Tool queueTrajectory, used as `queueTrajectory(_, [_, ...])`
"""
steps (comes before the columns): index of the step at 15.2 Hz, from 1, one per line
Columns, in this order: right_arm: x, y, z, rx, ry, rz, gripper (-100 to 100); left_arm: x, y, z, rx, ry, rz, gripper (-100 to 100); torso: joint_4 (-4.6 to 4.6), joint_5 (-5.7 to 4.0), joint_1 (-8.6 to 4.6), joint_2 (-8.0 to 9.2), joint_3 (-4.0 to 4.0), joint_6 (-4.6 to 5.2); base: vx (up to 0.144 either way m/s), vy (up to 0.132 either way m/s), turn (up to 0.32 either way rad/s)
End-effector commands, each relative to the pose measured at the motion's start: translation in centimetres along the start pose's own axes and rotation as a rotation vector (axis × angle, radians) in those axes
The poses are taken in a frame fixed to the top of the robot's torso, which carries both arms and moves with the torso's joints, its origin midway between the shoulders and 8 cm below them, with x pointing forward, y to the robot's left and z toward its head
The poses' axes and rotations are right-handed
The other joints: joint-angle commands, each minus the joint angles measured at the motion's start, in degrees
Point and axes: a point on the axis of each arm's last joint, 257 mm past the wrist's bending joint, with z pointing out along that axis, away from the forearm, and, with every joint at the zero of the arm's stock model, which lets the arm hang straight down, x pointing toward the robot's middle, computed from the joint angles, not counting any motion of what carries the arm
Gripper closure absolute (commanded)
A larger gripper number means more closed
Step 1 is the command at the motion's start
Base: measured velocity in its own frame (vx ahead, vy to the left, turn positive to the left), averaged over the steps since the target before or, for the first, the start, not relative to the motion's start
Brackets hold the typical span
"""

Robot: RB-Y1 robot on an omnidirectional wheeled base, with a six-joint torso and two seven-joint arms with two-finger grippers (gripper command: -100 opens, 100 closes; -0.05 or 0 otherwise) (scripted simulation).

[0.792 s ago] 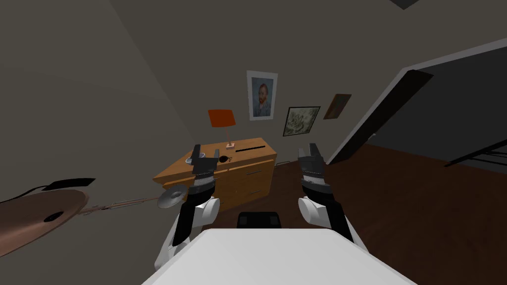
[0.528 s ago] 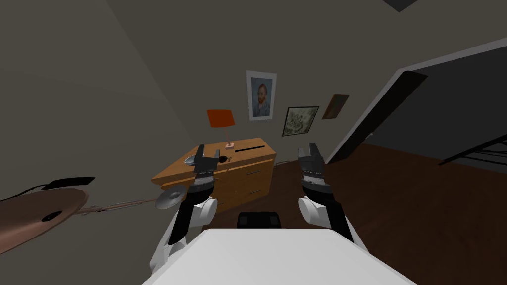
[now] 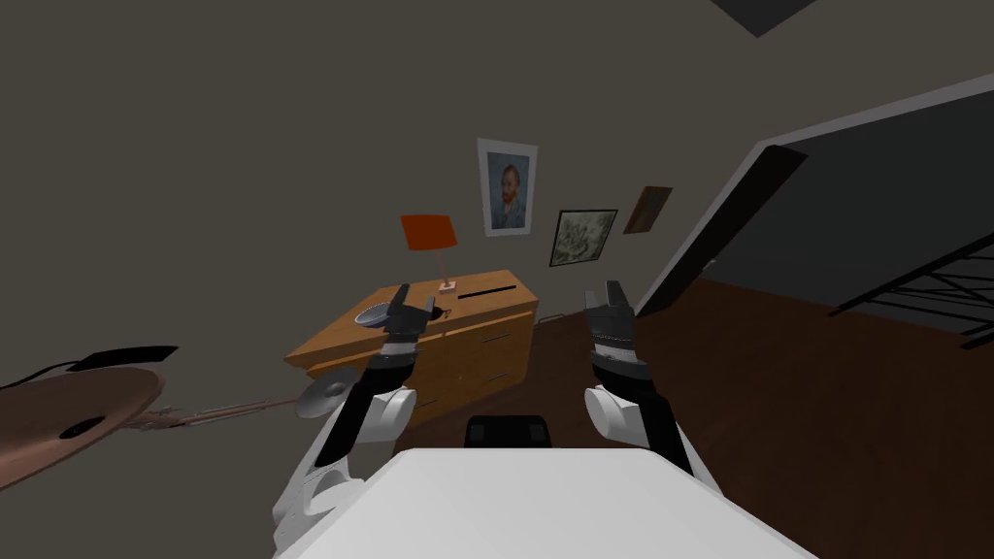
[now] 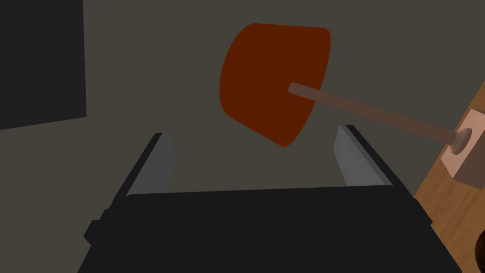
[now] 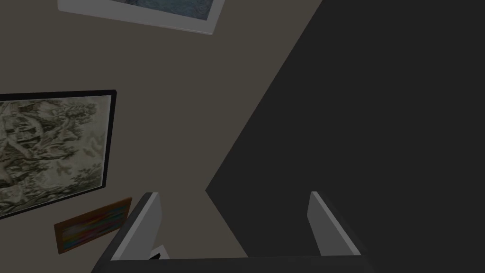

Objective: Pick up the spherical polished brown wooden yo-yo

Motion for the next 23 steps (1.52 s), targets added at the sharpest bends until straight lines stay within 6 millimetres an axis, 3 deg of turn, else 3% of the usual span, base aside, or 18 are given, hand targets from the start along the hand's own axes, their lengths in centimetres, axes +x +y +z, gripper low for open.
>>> queueTrajectory(1, [0.0, 0.0, 0.0, 0.0, 0.0, 0.0, 0, -0.4, 0.9, 0.1, -0.045, -0.001, -0.014, -100, 0.0, 0.0, 0.0, 0.0, 0.0, 0.0, -0.006, 0.003, -0.053])
queueTrajectory(23, [0.0, 0.0, 0.0, 0.0, 0.0, 0.0, 0, -5.2, 7.6, 0.2, -0.405, -0.066, -0.155, -100, 0.0, 0.0, -0.01, -0.02, -0.01, 0.0, -0.003, 0.003, -0.048])
